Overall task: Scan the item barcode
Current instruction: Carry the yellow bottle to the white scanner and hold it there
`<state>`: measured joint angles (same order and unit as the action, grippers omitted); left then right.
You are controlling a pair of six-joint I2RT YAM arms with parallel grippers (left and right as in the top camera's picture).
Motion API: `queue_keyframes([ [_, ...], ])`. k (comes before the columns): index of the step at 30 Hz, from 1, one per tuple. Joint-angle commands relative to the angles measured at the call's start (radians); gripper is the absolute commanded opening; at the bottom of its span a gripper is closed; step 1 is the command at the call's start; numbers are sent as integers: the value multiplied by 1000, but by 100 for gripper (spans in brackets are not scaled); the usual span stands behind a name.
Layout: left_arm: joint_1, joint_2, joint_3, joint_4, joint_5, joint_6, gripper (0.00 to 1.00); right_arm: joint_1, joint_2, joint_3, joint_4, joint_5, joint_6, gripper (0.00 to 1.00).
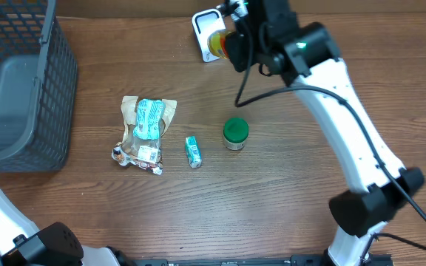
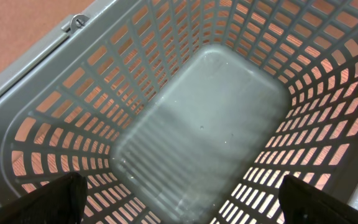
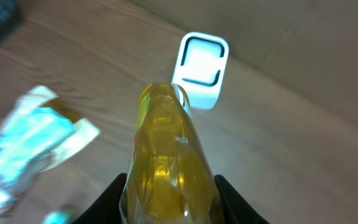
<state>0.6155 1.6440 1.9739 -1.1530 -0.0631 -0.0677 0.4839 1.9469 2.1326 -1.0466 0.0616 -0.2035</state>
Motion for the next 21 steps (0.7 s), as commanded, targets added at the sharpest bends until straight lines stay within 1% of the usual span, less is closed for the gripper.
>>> queue_keyframes([
  [1, -1, 7, 18, 1, 9, 19, 99, 15, 32, 14, 66, 99, -161, 12],
  [4, -1, 7, 18, 1, 9, 19, 99, 22, 76, 14, 139, 118, -261, 11],
  [12, -1, 7, 18, 1, 9, 19, 100, 42, 179, 14, 350, 240, -441, 11],
  [21, -1, 7, 18, 1, 8, 19, 100, 47, 264, 13, 624, 367, -533, 10],
])
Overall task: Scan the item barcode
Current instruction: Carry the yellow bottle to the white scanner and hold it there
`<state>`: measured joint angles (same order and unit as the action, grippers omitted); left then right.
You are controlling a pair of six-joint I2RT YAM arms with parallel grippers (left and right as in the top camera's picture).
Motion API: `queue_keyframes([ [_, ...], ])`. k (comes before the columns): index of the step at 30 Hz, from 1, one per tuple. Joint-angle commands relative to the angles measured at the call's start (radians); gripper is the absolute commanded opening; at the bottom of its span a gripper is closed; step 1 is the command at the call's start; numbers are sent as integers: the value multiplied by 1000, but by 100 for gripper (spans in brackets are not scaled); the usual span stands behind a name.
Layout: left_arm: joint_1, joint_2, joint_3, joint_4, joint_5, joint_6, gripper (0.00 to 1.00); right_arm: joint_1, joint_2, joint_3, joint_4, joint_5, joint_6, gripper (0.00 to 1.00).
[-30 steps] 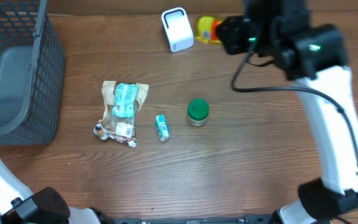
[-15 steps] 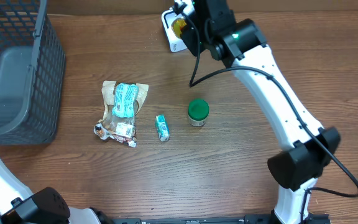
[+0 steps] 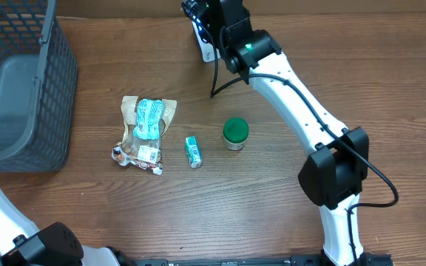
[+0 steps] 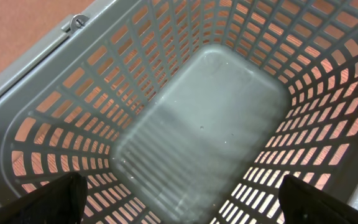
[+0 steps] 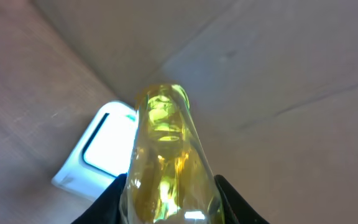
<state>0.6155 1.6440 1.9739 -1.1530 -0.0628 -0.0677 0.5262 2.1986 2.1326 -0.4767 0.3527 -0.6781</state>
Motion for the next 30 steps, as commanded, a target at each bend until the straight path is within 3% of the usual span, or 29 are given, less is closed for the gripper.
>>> queue_keyframes([
  [1, -1, 7, 18, 1, 8, 19, 100, 5, 24, 13, 78, 86, -76, 10],
  [9, -1, 7, 18, 1, 8, 19, 99, 9, 121, 13, 223, 168, -210, 8],
  [30, -1, 7, 18, 1, 8, 19, 100, 29, 229, 13, 356, 250, -210, 6],
])
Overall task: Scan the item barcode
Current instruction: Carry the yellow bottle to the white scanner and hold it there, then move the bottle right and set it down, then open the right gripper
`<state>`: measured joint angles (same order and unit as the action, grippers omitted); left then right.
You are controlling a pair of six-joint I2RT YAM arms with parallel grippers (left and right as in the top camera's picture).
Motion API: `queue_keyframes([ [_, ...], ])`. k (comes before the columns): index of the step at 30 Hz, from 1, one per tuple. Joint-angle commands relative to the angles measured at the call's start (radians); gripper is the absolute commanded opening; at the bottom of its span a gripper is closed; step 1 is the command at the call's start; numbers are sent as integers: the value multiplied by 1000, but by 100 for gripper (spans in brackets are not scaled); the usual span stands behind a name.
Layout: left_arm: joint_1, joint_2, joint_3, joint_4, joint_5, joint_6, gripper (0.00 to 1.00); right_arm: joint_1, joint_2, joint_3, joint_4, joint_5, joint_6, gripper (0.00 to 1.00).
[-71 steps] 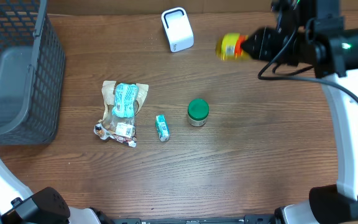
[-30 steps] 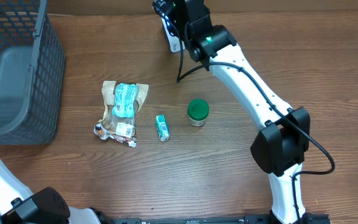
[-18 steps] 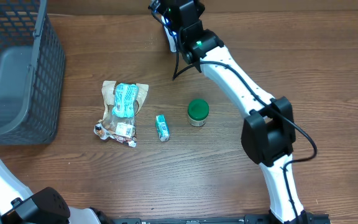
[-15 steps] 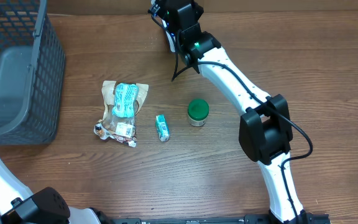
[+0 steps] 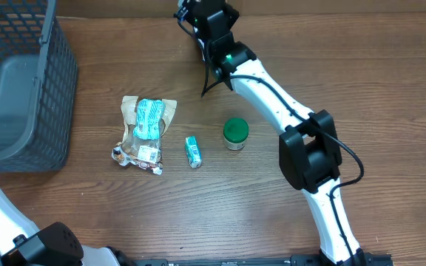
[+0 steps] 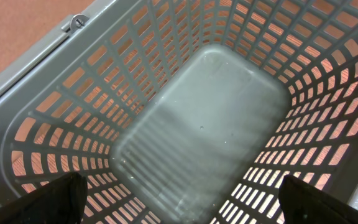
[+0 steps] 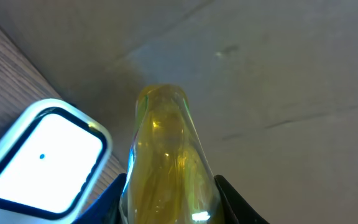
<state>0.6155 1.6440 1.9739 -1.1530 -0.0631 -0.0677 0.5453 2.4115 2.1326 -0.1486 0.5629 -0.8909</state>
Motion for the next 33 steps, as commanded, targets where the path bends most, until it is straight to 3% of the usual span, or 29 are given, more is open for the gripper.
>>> queue_keyframes([
  [1, -1, 7, 18, 1, 9, 19, 100, 10, 22, 13, 39, 52, 3, 6],
  [33, -1, 7, 18, 0, 8, 19, 100, 18, 42, -11, 77, 105, 56, 8],
])
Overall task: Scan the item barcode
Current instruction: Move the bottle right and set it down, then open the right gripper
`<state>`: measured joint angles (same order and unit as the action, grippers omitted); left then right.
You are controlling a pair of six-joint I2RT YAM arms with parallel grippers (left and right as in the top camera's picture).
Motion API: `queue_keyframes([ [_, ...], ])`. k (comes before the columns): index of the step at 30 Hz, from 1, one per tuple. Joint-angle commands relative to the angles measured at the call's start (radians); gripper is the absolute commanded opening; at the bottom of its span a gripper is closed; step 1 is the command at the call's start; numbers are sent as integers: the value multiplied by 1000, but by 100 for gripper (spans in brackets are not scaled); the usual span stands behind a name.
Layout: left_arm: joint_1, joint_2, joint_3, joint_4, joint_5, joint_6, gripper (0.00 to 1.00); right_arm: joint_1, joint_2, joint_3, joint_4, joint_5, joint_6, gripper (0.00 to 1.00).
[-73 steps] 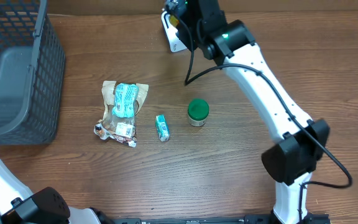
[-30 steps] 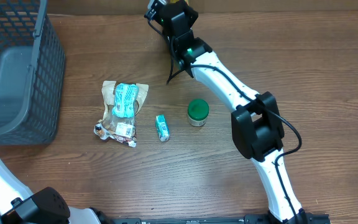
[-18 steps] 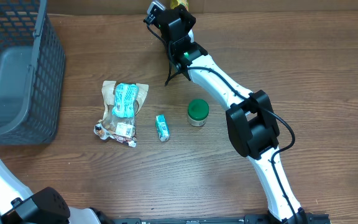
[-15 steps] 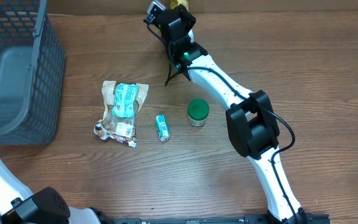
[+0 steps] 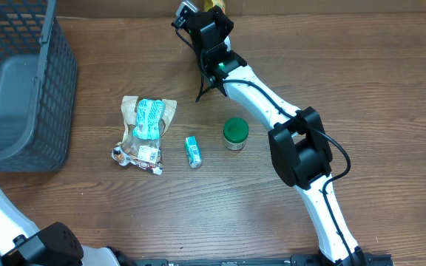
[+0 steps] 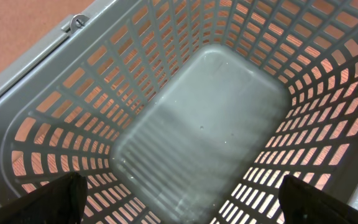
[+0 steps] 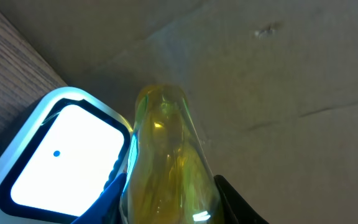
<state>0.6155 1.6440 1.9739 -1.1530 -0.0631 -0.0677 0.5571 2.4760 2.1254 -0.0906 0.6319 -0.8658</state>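
Observation:
My right gripper [image 7: 169, 202] is shut on a clear bottle of yellow liquid [image 7: 166, 162], held at the table's back edge right next to the white barcode scanner [image 7: 64, 158], whose lit window with a blue dot faces the camera. In the overhead view the right gripper [image 5: 202, 26] covers the scanner; only the bottle's yellow tip [image 5: 214, 4] shows. My left gripper [image 6: 179, 205] hangs open over the grey basket [image 6: 197, 124], nothing between its fingers.
On the wood table lie a brown and teal snack bag [image 5: 145, 133], a small green carton [image 5: 192, 151] and a green-lidded jar [image 5: 235, 133]. The grey basket [image 5: 21, 89] stands at the far left. A cardboard wall [image 7: 260, 74] runs behind the scanner.
My right gripper with the bottle has shifted slightly, so the scanner's lit window sits larger and closer beside the bottle. The left arm has not moved.
My right gripper held the yellow bottle above the table in front of the scanner. Then it was at the scanner by the back wall. Later the bottle stood right beside the scanner's lit window, and it is nearer still now. The left gripper stayed open over the basket.

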Motion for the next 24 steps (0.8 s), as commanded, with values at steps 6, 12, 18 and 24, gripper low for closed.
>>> queue_keyframes([
  [6, -1, 7, 18, 1, 9, 19, 100, 8, -112, -3, -35, 53, 111, 12],
  [12, -1, 7, 18, 1, 9, 19, 100, 0, -259, -3, -217, 52, 260, 13],
  [18, -1, 7, 18, 1, 9, 19, 100, -70, -399, -3, -517, 22, 594, 11],
  [24, -1, 7, 18, 1, 9, 19, 99, -196, -444, -3, -868, -129, 918, 11],
])
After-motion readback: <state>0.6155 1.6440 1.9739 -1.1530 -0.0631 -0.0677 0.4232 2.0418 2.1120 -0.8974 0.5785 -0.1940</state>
